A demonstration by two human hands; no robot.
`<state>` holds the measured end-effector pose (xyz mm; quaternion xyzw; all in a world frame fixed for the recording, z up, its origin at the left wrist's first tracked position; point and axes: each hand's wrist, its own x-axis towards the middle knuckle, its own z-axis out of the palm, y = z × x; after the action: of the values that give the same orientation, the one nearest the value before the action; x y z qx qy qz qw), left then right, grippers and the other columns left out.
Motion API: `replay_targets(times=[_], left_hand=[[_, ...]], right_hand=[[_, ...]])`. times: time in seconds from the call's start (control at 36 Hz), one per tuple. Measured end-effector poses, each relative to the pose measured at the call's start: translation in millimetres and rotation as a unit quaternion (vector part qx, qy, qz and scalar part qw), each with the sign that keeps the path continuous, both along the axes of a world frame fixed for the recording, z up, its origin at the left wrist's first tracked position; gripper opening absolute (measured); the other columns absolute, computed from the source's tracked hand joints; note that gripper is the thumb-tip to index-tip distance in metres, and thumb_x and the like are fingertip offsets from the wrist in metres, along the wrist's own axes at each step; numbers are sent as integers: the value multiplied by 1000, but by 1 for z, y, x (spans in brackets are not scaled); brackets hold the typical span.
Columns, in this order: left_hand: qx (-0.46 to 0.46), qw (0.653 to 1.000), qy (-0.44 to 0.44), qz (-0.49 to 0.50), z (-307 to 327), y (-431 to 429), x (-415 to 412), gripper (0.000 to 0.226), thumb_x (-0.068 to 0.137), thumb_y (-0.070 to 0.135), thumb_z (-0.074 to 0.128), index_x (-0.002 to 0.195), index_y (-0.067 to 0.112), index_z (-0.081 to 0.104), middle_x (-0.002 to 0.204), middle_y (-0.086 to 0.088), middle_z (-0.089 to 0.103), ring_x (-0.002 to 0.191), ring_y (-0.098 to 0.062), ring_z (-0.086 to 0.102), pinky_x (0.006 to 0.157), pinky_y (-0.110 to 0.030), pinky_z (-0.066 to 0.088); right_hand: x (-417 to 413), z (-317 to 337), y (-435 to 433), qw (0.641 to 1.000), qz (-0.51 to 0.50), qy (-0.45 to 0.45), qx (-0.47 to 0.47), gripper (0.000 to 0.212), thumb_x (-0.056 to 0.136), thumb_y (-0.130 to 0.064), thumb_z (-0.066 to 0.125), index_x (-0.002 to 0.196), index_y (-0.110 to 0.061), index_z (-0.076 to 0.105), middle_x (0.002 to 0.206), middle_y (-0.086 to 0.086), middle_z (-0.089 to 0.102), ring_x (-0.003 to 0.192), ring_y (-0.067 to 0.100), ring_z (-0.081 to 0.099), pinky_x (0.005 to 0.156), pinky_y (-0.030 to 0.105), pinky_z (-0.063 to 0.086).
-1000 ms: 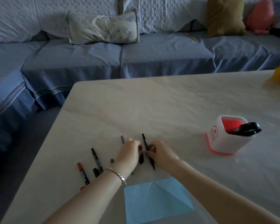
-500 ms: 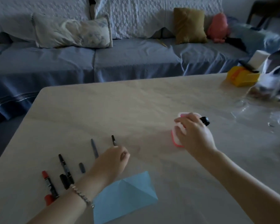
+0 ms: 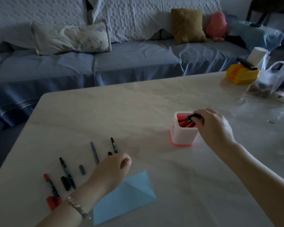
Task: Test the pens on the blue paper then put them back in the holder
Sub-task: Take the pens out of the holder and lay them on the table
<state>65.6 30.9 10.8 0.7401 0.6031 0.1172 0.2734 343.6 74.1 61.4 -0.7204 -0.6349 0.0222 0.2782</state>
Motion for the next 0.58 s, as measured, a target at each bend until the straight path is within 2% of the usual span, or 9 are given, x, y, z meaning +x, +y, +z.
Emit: replay_targets(times=[0.11,0.17,0.25,0.28,0.33,0.42,0.5,0.53,0.58], left_hand=[[-17,994,-99,45,5,0,8,23,93,33,45,77,24,59,75,-2,67,70,-16,62,71,-33,50],[-49,978,-186,78,12,1,14,25,88,42,47,79,22,61,77,-1,68,77,-15,64,79,-39,51],[-64,945,-294,126,24,4,21,46,70,59,50,98,23,60,88,8,64,88,-9,62,80,-33,52],[-85,925,-344,139,28,3,21,46,75,57,53,100,19,60,88,7,63,85,-9,62,75,-30,52],[-154,874,-434,155,36,-1,19,28,91,37,51,95,11,62,85,2,65,77,-10,63,68,-28,54],[-205,833,-482,177,38,-9,12,17,93,18,50,88,8,62,79,-2,70,67,-8,67,62,-24,57],[-180,844,-460,209,34,-13,0,13,94,11,49,86,10,60,72,-2,66,55,-5,63,54,-21,55],[-165,855,-445,208,32,-14,-5,12,95,12,48,88,10,58,70,-2,63,53,-5,62,53,-22,54],[-136,893,-395,166,30,-17,-13,11,96,19,46,93,13,55,63,0,57,47,-5,57,47,-23,51]], right_hand=[[-24,9,-24,977,105,20,186,20,85,-22,60,95,-9,70,88,6,67,70,13,57,61,33,52],[-42,2,-35,957,172,31,232,19,84,-21,60,90,-7,72,85,6,68,72,11,59,63,29,51],[-72,-18,-46,930,246,67,265,15,81,-14,65,86,-2,72,78,9,68,72,10,58,65,24,51],[-82,-26,-49,923,267,80,267,14,80,-13,66,87,-2,72,78,9,68,71,11,59,64,25,51],[-99,-41,-55,910,312,93,257,15,80,-12,66,91,-5,72,80,8,68,68,16,60,61,28,51],[-119,-60,-60,895,380,68,224,20,83,-13,63,102,-18,66,95,-4,64,72,15,58,66,24,49],[-130,-66,-62,901,390,83,174,20,82,-10,60,99,-20,67,87,-4,67,73,14,59,66,25,49],[-133,-62,-62,912,366,115,147,21,81,-10,60,98,-20,67,81,-5,66,71,9,58,66,21,48],[-140,-53,-60,923,290,248,43,27,79,-10,64,102,-22,63,70,-11,61,62,0,52,61,11,42]])
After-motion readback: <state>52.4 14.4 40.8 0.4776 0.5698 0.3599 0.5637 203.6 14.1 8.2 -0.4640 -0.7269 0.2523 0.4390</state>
